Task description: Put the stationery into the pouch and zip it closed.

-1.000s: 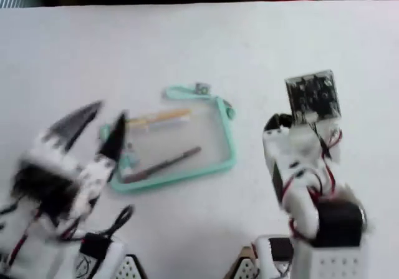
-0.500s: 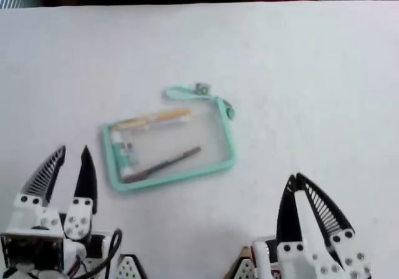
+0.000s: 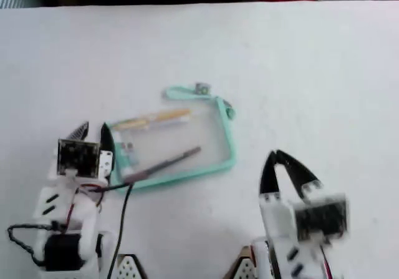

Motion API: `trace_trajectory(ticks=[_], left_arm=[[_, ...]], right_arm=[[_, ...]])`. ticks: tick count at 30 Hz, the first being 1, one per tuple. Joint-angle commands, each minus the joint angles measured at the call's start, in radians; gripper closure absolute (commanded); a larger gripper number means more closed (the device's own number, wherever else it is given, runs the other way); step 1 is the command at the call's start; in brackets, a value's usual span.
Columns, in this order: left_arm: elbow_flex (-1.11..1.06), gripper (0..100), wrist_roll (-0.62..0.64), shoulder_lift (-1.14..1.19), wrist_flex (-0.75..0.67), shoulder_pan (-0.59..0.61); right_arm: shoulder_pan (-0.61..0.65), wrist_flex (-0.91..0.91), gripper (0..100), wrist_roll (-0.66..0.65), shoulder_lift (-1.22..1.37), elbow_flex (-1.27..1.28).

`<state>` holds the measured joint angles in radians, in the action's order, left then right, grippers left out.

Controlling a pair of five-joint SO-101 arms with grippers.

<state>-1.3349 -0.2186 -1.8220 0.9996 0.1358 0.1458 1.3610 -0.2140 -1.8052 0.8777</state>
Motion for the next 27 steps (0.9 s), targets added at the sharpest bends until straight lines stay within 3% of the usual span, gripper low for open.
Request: trace_trajectory(ticks=[1,14,19,27], left_arm=[[-0.176,88,0.064,-0.004,-0.103,0.016],[-0.359,88,0.06,-0.004,-0.048,0.016],[-0.359,88,0.06,-0.004,0.081,0.015],[-0.358,88,0.06,-0.004,0.288,0.015]], right_arm=[[0.002,-0.105,97.4,0.008,0.002,0.238],[0.001,-0.473,97.7,0.017,0.005,0.819],[0.004,-0.437,97.8,0.018,0.005,0.813],[0.002,-0.085,97.8,0.015,0.004,0.813]])
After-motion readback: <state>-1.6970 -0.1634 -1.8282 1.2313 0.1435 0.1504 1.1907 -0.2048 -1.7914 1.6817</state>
